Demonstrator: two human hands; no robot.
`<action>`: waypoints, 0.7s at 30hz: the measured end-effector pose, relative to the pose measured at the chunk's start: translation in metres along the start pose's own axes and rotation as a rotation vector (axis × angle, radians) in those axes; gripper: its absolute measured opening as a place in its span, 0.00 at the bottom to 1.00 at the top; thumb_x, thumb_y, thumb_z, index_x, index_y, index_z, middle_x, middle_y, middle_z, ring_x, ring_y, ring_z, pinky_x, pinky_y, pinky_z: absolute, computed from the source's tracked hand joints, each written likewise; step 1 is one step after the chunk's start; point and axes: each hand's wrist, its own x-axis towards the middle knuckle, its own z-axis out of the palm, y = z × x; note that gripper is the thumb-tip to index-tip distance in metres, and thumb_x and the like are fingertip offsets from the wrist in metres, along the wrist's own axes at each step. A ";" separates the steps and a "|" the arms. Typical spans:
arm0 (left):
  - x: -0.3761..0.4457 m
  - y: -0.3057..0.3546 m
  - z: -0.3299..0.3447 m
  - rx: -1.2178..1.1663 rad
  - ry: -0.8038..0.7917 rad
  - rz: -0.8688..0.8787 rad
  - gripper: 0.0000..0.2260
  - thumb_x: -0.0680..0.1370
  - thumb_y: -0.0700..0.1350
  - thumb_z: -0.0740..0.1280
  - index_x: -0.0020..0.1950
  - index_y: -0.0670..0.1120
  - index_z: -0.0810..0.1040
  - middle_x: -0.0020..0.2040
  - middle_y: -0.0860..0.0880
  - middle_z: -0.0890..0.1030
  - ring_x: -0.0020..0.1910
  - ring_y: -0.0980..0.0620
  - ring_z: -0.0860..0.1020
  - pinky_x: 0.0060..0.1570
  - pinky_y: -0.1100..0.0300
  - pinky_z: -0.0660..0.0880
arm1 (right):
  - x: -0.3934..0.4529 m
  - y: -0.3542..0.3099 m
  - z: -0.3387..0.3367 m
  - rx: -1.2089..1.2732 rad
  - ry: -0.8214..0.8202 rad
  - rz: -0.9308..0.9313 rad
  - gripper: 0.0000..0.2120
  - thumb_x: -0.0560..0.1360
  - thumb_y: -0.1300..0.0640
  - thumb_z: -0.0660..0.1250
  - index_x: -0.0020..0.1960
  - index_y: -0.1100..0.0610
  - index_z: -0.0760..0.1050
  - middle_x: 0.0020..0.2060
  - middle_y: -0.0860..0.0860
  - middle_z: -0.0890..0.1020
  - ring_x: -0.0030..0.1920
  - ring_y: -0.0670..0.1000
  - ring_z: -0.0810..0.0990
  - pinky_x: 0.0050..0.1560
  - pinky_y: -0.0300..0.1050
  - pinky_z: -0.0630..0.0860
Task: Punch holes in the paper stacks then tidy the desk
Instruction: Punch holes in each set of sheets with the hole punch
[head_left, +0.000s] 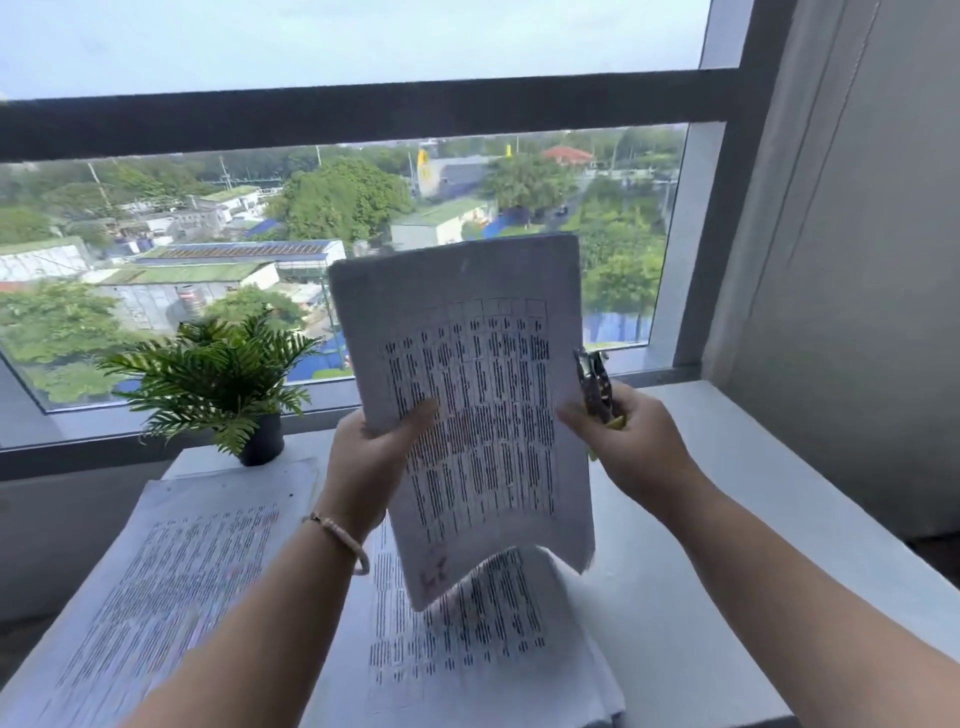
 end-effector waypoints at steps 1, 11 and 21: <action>0.002 0.005 -0.004 0.002 0.007 0.005 0.03 0.73 0.41 0.72 0.47 0.45 0.83 0.44 0.47 0.85 0.48 0.45 0.83 0.52 0.47 0.78 | 0.000 0.000 0.002 0.042 0.011 0.000 0.11 0.73 0.53 0.73 0.41 0.60 0.77 0.31 0.51 0.75 0.33 0.45 0.70 0.38 0.43 0.69; 0.017 0.013 -0.035 -0.048 -0.130 -0.258 0.09 0.74 0.39 0.69 0.50 0.33 0.79 0.44 0.36 0.83 0.40 0.41 0.82 0.43 0.48 0.82 | 0.023 -0.008 -0.024 0.048 -0.192 0.345 0.15 0.70 0.48 0.73 0.48 0.59 0.78 0.37 0.55 0.81 0.36 0.51 0.79 0.46 0.59 0.79; -0.017 -0.072 -0.027 -0.148 -0.169 -0.681 0.17 0.73 0.39 0.70 0.58 0.32 0.74 0.52 0.32 0.80 0.41 0.39 0.82 0.39 0.47 0.82 | 0.033 0.034 -0.044 -1.010 -0.608 0.457 0.31 0.70 0.27 0.58 0.37 0.57 0.72 0.33 0.52 0.82 0.23 0.52 0.73 0.32 0.40 0.72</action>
